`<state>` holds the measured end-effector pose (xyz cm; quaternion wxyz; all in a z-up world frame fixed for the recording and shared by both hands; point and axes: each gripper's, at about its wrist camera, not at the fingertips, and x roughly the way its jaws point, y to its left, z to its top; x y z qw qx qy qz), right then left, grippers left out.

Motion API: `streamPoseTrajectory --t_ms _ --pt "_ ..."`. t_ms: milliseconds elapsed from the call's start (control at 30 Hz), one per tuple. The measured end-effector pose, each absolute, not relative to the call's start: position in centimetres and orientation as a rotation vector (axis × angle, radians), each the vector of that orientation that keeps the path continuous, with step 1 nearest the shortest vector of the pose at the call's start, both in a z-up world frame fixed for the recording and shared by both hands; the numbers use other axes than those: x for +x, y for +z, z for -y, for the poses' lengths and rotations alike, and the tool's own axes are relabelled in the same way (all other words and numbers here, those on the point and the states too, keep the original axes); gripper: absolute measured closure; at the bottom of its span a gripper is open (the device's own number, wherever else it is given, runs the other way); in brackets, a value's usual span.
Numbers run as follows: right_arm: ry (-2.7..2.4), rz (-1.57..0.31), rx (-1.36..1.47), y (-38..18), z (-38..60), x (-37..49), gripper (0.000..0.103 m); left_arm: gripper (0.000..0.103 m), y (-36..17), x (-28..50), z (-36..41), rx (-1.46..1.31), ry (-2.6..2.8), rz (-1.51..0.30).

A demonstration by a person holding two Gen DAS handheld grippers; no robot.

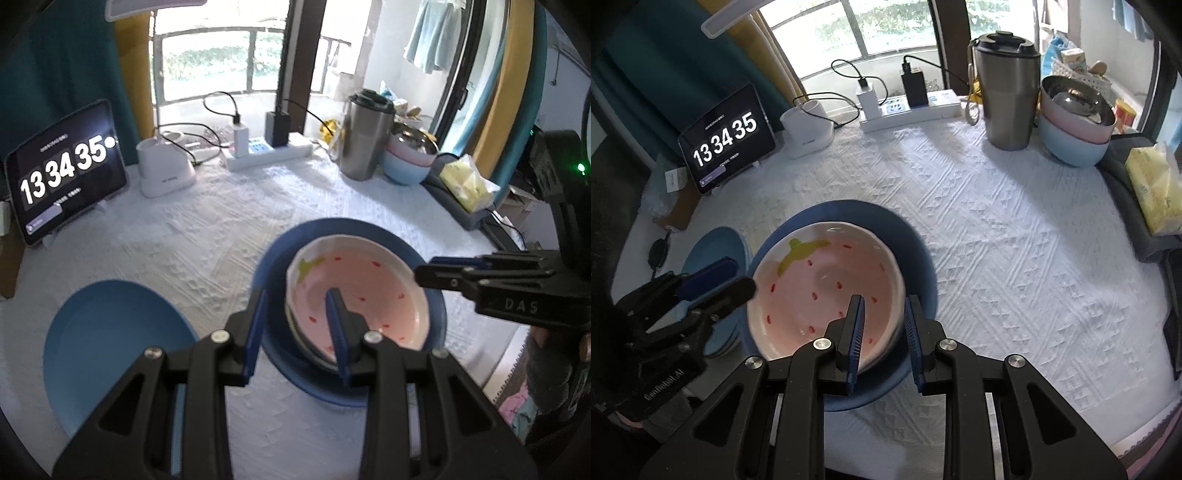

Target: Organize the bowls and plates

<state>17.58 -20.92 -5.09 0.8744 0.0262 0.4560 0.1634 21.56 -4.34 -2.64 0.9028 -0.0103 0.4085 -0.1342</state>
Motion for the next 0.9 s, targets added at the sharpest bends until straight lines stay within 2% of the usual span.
streamPoseTrajectory --t_ms 167,267,400,500,900 --pt "0.329 -0.911 0.036 -4.9 21.9 17.5 0.079 0.066 -2.8 21.6 3.2 -0.036 -0.235 -0.814" --pt "0.295 -0.864 -0.005 -4.7 22.3 17.3 0.079 0.060 -3.0 21.4 2.5 -0.059 -0.205 -0.785" --pt "0.296 -0.824 0.001 -4.7 23.3 17.3 0.078 0.059 -3.2 21.2 1.5 -0.082 -0.172 -0.764" --pt "0.303 -0.797 -0.001 -4.7 23.7 17.3 0.072 0.058 -3.3 20.9 1.1 -0.087 -0.157 -0.741" --pt "0.367 -0.722 -0.004 -5.5 24.4 17.7 0.060 0.057 -4.8 20.2 1.5 -0.089 -0.151 -0.761"
